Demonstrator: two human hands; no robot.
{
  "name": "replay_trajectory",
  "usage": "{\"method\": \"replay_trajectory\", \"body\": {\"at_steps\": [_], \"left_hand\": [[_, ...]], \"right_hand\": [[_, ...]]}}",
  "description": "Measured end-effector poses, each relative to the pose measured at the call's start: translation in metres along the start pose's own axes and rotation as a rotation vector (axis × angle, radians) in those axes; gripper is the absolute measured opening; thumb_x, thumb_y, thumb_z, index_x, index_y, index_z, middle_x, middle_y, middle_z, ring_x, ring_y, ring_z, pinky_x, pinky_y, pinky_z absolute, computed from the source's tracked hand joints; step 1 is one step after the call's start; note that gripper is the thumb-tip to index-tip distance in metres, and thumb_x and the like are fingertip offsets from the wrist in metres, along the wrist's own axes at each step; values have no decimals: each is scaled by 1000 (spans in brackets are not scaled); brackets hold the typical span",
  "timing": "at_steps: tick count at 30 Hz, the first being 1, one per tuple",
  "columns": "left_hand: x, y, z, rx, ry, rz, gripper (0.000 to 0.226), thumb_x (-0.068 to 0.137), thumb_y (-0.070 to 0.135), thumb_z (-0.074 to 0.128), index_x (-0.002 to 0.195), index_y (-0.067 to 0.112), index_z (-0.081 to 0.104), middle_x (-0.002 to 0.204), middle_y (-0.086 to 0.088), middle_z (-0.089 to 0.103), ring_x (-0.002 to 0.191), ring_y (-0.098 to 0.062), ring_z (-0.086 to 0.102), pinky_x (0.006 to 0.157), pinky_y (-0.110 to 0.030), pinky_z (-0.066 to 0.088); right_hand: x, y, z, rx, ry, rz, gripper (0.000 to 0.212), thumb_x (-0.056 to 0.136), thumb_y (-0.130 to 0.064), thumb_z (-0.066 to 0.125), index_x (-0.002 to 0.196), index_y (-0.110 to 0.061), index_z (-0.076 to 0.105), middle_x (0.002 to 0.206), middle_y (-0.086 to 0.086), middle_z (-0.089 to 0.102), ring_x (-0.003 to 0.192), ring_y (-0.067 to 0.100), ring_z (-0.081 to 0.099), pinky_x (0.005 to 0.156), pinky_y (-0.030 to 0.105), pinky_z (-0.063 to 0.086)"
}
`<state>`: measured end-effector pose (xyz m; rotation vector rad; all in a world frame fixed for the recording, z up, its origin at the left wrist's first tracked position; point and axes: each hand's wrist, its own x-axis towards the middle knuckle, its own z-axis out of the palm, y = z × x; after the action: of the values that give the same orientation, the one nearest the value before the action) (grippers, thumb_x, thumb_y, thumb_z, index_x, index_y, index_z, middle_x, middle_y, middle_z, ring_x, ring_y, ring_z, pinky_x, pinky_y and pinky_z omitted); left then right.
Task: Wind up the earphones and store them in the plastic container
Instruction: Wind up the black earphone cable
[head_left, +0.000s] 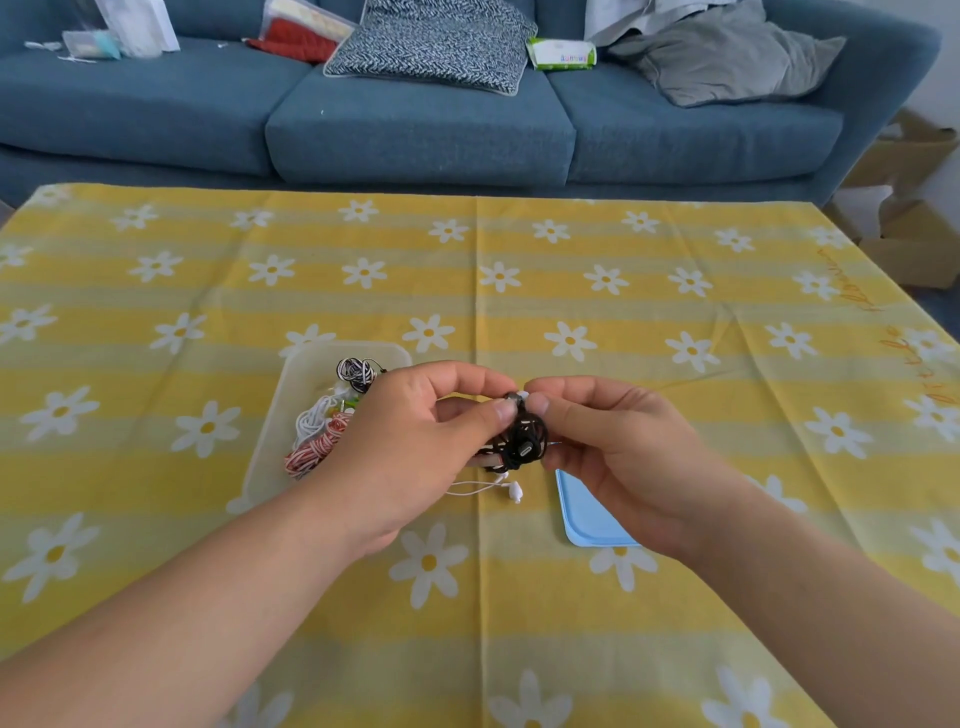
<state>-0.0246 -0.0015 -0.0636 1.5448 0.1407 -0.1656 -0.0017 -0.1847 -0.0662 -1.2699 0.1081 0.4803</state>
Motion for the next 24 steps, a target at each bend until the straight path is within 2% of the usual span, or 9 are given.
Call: {"method": "replay_trajectory", "body": {"at_steps": [4, 6, 15, 20, 24], "left_hand": [[0, -1, 0, -23, 11, 11, 13, 91, 5, 72, 101, 13, 75, 83, -10, 80, 74, -17, 76, 68, -23, 59], [1, 0, -1, -46, 15, 23, 14, 92, 4, 71, 102, 12, 74, 84, -11, 80, 75, -18, 77, 68, -24, 59], [2, -3, -1, -45, 35, 65, 13, 92, 6, 71, 100, 15, 76, 82, -9, 79, 79, -18, 77, 71, -28, 61], [2, -6, 0, -12, 72, 102, 13, 93, 8, 72, 99, 18, 76, 85, -8, 79, 82, -21, 76, 78, -37, 64], [2, -6, 0, 9, 105, 135, 15, 94, 9, 71, 99, 21, 76, 85, -5, 79, 82, -20, 76, 78, -37, 63]], "right_hand": [[1, -2, 1, 52, 13, 27, 21, 73, -12, 78, 92, -3, 77, 87, 16, 73, 74, 22, 67, 66, 30, 51], [2, -2, 1, 81, 4, 39, 17, 73, -12, 77, 89, -5, 78, 84, 13, 74, 73, 20, 67, 64, 28, 54], [2, 0, 0, 131, -60, 105, 25, 78, -10, 74, 102, -3, 72, 89, 12, 71, 75, 19, 68, 61, 28, 54], [2, 2, 2, 166, -81, 118, 36, 80, -11, 73, 114, -1, 68, 96, 12, 71, 81, 19, 69, 63, 29, 54], [-2, 1, 8, 186, -107, 138, 39, 88, -12, 68, 126, -2, 65, 103, 8, 73, 86, 16, 72, 67, 30, 50]]}}
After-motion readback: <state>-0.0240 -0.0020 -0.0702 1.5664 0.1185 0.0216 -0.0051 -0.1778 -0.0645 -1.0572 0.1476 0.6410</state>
